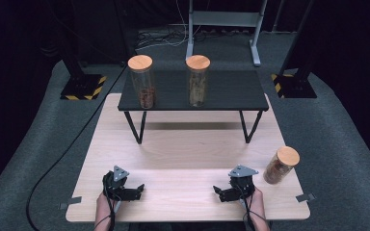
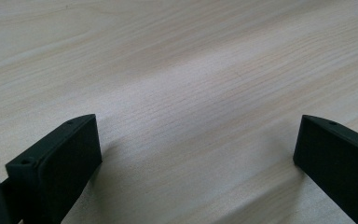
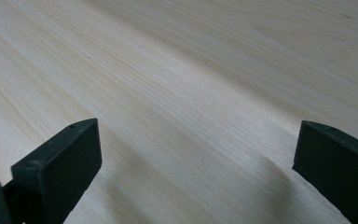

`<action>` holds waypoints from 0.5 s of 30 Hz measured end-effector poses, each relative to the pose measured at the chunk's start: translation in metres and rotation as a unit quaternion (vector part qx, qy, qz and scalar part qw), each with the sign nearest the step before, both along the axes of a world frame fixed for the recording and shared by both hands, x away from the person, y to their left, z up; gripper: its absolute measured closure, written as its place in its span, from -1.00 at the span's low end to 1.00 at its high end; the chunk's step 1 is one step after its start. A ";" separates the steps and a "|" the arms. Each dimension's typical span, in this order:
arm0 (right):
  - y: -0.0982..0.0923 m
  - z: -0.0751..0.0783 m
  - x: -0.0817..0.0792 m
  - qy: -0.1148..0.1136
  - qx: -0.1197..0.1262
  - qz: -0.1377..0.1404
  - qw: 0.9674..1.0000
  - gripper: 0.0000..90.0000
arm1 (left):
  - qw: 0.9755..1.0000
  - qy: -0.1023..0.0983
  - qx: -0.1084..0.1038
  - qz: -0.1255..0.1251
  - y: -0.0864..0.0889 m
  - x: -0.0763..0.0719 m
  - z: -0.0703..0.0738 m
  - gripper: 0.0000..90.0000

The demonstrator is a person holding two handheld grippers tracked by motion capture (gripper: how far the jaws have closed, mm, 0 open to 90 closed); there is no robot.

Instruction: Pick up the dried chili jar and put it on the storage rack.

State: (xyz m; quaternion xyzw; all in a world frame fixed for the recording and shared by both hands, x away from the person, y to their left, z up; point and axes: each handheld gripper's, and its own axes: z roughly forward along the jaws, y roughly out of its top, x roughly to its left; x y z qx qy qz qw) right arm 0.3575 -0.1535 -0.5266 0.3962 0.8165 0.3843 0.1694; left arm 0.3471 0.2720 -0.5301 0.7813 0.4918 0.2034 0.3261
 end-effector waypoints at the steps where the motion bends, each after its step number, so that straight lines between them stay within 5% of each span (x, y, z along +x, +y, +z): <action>1: -0.001 0.001 -0.001 0.000 0.003 -0.003 1.000 -1.00 | 1.000 0.000 0.000 0.000 0.000 0.000 0.000 -1.00; 6: -0.005 0.010 -0.009 -0.013 0.012 -0.011 1.000 -1.00 | 1.000 0.000 0.000 0.000 0.000 0.000 0.000 -1.00; 15: -0.017 0.055 -0.023 -0.068 -0.002 -0.014 0.998 -0.99 | 1.000 0.000 0.000 0.000 0.000 0.000 0.000 -1.00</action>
